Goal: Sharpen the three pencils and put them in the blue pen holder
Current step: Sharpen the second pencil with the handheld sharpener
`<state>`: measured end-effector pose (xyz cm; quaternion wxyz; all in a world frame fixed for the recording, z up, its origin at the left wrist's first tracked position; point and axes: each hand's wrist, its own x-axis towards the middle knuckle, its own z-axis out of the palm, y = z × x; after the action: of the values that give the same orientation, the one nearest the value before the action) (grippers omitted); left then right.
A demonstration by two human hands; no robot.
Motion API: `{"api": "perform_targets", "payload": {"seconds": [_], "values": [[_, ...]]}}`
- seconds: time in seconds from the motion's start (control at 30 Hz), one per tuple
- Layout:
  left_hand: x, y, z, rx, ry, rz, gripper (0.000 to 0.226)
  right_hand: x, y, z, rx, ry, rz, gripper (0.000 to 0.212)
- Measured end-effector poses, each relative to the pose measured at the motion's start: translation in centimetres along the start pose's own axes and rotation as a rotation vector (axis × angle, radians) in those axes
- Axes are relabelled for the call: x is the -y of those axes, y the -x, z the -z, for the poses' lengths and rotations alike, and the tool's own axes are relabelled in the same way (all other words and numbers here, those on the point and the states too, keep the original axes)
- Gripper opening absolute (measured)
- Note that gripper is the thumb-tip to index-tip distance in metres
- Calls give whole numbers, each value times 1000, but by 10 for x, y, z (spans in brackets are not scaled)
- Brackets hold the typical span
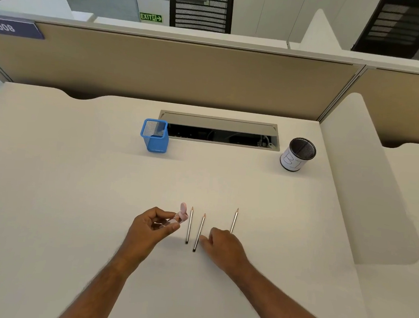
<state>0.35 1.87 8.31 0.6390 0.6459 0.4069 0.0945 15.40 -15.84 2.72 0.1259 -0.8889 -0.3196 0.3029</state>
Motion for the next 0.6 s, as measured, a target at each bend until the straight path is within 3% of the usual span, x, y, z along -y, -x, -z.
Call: {"api": "perform_targets", "payload": {"seconds": [0.23, 0.6], "values": [[1, 2, 3, 9, -2, 9, 21, 28, -11, -5, 53, 77, -18, 50], [-2, 1, 3, 14, -4, 11, 21, 20, 6, 14, 88, 48, -44, 21]]}}
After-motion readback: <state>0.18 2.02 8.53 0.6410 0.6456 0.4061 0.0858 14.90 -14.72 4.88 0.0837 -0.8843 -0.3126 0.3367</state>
